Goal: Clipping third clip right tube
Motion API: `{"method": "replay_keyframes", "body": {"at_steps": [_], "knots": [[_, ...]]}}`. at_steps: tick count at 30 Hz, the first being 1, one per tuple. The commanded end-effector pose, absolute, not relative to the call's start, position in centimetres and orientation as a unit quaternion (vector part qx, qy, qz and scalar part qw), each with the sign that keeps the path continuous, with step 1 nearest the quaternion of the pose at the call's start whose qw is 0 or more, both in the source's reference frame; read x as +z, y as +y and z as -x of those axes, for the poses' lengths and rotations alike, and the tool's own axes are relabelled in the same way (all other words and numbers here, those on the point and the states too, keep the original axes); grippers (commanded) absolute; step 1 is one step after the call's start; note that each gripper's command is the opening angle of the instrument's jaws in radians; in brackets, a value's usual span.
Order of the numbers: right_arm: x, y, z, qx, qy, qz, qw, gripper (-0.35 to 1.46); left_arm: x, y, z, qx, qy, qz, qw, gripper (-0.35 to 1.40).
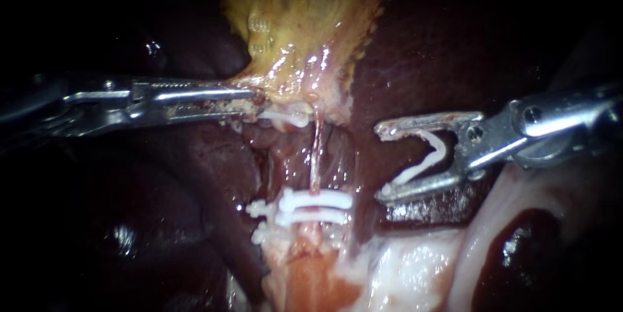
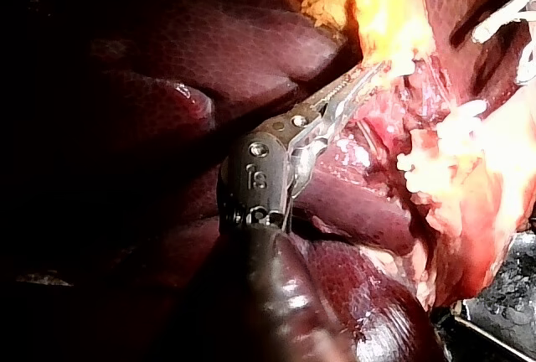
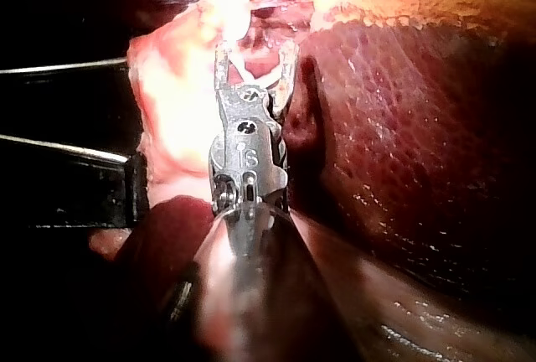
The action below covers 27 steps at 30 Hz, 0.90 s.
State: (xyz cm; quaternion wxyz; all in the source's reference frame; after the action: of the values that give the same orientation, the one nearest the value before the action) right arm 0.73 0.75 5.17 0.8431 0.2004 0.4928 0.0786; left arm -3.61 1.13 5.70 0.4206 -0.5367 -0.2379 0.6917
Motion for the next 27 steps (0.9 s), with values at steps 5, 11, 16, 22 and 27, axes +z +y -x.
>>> {"method": "replay_keyframes", "body": {"at_steps": [5,11,16,22,27], "knots": [[5.16,0.75,-0.71,0.076,0.493,-0.197,0.844,0.50,5.60,1.18,3.47,0.691,-0.244,0.537,0.419,-0.35],[5.15,0.76,-0.71,0.073,0.494,-0.197,0.844,0.50,5.15,1.42,3.05,0.678,-0.243,0.542,0.433,-0.35],[5.13,0.77,-0.72,0.073,0.494,-0.198,0.844,0.50,4.79,1.59,2.82,0.667,-0.233,0.558,0.435,-0.35],[5.10,0.80,-0.77,0.077,0.498,-0.198,0.841,0.50,4.60,1.61,2.80,0.663,-0.226,0.566,0.434,-0.35],[5.07,0.80,-0.86,0.082,0.506,-0.202,0.834,0.50,4.62,1.62,2.83,0.662,-0.225,0.567,0.435,-0.35]]}}
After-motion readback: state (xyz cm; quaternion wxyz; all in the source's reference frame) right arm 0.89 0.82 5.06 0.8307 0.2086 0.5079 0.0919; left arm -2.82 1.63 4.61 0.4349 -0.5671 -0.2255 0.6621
